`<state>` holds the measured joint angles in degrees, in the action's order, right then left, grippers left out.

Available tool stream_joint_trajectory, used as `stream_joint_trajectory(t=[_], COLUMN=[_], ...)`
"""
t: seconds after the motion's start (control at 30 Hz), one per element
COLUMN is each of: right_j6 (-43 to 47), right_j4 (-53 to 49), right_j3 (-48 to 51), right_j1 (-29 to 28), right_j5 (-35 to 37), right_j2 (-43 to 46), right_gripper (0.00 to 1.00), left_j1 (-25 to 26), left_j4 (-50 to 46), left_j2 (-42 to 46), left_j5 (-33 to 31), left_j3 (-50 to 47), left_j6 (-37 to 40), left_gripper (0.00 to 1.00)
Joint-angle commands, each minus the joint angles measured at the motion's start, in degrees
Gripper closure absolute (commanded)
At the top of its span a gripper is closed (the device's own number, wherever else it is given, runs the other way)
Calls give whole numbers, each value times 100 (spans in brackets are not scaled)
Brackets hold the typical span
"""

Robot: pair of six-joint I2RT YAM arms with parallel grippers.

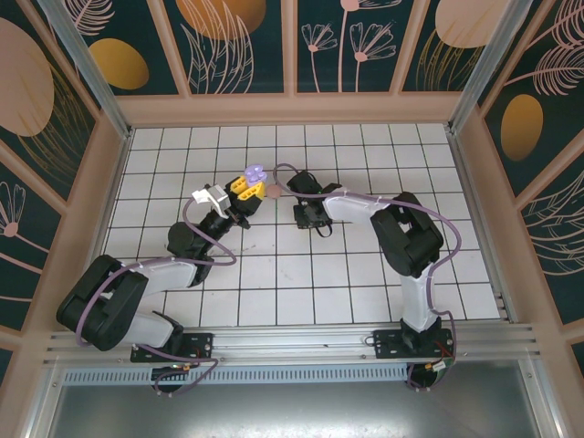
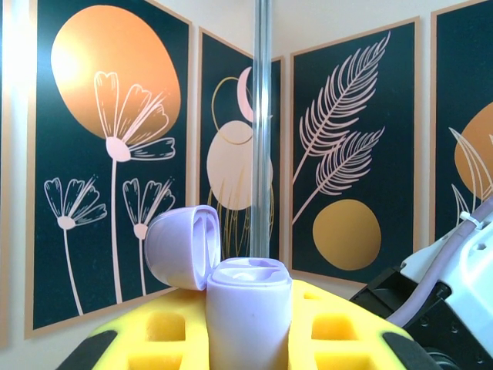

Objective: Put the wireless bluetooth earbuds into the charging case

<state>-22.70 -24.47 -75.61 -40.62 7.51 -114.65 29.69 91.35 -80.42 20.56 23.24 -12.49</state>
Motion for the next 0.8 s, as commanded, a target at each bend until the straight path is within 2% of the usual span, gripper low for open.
stream_joint_trajectory(t=[0.0, 0.4, 0.53, 0.77], right_j6=[-28, -119, -144, -180], right_j4=[-257, -270, -249, -190], right_j3=[-99, -60, -11, 114], right_j1=[-82, -181, -192, -166], right_j5=[109, 190, 194, 248], right_j2=[-238, -247, -198, 65], right_gripper=[67, 72, 80, 84], left_j1=[37, 37, 36, 37], left_j4=[390, 392, 392, 366], left_j2=[-37, -43, -34, 0], left_j5=[106, 119, 124, 132], left_j3=[84, 101, 109, 110], left_j6=[45, 36, 27, 27], left_gripper=[100, 100, 100, 100])
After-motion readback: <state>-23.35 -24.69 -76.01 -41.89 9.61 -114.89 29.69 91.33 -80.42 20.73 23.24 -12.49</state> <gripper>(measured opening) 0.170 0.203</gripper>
